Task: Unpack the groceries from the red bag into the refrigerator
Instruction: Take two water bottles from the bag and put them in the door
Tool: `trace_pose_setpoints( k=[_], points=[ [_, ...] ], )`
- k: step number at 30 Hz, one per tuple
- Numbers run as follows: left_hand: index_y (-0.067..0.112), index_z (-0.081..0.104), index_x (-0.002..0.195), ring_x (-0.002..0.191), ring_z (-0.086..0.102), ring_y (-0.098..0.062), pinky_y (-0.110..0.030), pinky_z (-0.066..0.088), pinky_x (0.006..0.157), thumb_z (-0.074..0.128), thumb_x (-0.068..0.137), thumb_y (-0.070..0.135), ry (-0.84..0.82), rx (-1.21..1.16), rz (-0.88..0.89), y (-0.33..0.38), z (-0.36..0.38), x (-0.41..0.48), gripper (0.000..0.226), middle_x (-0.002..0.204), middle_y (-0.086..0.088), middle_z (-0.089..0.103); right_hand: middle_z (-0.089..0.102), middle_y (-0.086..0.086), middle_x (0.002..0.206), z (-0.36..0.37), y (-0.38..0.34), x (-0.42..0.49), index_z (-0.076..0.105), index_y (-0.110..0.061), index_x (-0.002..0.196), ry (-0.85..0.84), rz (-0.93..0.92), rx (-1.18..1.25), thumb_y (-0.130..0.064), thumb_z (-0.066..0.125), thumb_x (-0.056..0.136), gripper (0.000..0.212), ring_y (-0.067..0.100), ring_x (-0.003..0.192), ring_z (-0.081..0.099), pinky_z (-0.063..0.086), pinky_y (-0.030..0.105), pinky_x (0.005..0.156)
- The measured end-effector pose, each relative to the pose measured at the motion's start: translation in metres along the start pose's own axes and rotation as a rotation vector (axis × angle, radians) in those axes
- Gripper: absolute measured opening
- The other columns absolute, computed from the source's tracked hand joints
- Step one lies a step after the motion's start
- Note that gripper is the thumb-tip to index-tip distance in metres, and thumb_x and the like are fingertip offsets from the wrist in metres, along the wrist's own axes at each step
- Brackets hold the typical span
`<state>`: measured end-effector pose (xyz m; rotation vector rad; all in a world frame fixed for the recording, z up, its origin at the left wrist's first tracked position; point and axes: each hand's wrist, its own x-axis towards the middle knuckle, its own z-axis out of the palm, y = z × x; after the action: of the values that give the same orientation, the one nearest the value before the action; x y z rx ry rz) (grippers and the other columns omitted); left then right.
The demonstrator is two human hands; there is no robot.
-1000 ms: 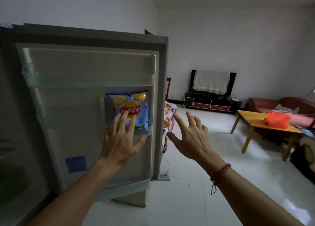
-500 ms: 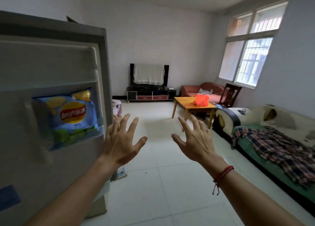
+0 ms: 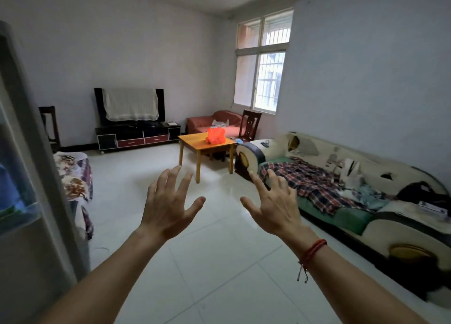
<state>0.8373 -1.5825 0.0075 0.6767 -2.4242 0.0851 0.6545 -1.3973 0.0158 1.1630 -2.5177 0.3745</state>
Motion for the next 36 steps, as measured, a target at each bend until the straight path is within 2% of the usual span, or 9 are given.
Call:
trace_pose_setpoints(
  k=[4, 20, 29, 36],
  points=[
    [0.017, 0.051, 0.136, 0.132, 0.044, -0.036, -0.054, 0.047, 0.091, 0.038, 0.086, 0.064, 0.005, -0.019, 0.046, 0.024, 0.016, 0.016, 0.069, 0.144, -0.014, 0.046, 0.018, 0.011, 0.164, 0.001, 0.029, 0.002, 0.016, -0.042, 0.158, -0.012, 0.043, 0.001, -0.070, 0.038, 0.094, 0.073, 0.034, 0.144, 0.025, 0.032, 0.051, 0.110],
    [0.019, 0.050, 0.138, 0.133, 0.044, -0.035, -0.051, 0.046, 0.092, 0.037, 0.086, 0.064, 0.024, -0.017, 0.025, 0.067, 0.064, 0.069, 0.070, 0.145, -0.013, 0.047, 0.021, 0.012, 0.163, 0.016, 0.096, 0.054, 0.017, -0.040, 0.159, -0.023, 0.028, 0.026, -0.068, 0.038, 0.096, 0.072, 0.036, 0.147, 0.023, 0.028, 0.054, 0.113],
    [0.018, 0.051, 0.138, 0.134, 0.042, -0.036, -0.053, 0.045, 0.094, 0.035, 0.086, 0.065, -0.007, 0.005, 0.019, 0.062, 0.101, 0.106, 0.072, 0.146, -0.014, 0.046, 0.020, 0.015, 0.164, 0.044, 0.106, 0.098, 0.017, -0.039, 0.159, -0.040, 0.008, 0.032, -0.067, 0.037, 0.097, 0.071, 0.034, 0.145, 0.026, 0.029, 0.053, 0.112],
    [0.020, 0.040, 0.148, 0.145, 0.029, -0.035, -0.054, 0.037, 0.104, 0.026, 0.085, 0.073, -0.068, -0.001, 0.010, 0.036, 0.163, 0.163, 0.084, 0.157, -0.012, 0.033, 0.020, 0.016, 0.164, 0.097, 0.109, 0.165, 0.014, -0.039, 0.159, -0.089, 0.016, 0.009, -0.067, 0.036, 0.097, 0.071, 0.036, 0.146, 0.025, 0.028, 0.054, 0.113]
  ],
)
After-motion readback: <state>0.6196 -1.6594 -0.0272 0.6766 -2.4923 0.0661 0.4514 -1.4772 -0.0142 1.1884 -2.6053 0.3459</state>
